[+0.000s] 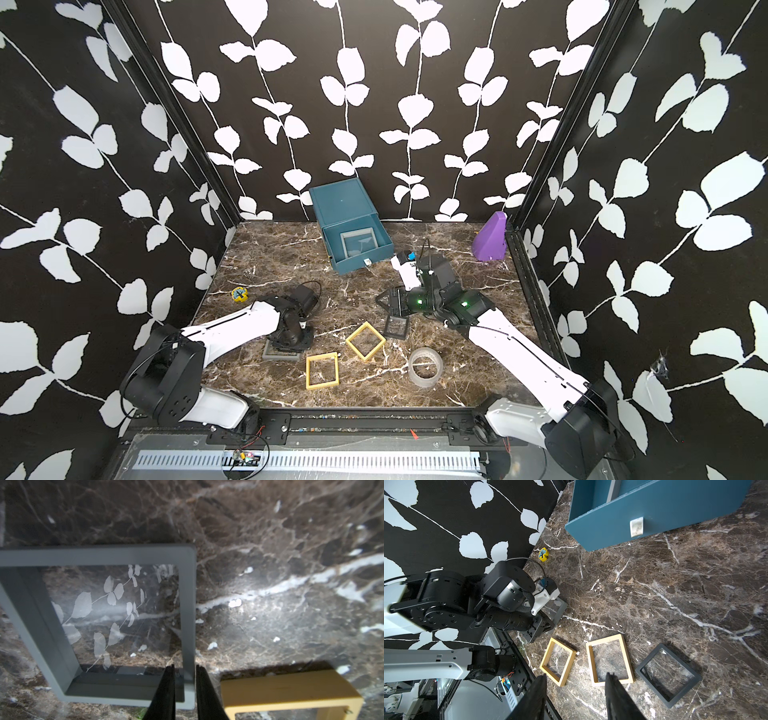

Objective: Place the brooch boxes into the drawer by color
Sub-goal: Pick up the brooch box from the center of the board.

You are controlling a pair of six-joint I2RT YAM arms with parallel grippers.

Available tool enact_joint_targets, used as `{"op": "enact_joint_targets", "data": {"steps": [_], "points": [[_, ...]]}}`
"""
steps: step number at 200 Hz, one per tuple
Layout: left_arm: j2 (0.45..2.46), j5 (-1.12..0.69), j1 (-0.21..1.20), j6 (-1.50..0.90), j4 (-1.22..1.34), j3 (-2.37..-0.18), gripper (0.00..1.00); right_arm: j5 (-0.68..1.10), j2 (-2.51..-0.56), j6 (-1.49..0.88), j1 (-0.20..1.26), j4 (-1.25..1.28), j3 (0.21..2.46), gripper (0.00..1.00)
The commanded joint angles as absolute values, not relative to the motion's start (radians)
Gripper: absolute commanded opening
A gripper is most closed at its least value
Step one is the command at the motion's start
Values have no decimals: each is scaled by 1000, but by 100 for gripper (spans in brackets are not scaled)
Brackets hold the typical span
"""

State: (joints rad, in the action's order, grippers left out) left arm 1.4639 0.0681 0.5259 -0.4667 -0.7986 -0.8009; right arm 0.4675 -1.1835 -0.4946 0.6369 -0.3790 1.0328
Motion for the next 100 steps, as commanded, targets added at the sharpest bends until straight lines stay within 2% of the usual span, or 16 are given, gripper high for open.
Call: {"op": "enact_joint_targets", "data": {"steps": [1,64,100], "points": [[1471,79,532,-457,-793,-797,15,467,-1170,-500,644,-350,1016,48],[1475,94,541,-476,-795,-802,0,467,-1168,-528,644,-319,997,47],[1441,120,541,-507,-851,-850,0,467,-1171,-565,639,-282,1006,46]]}}
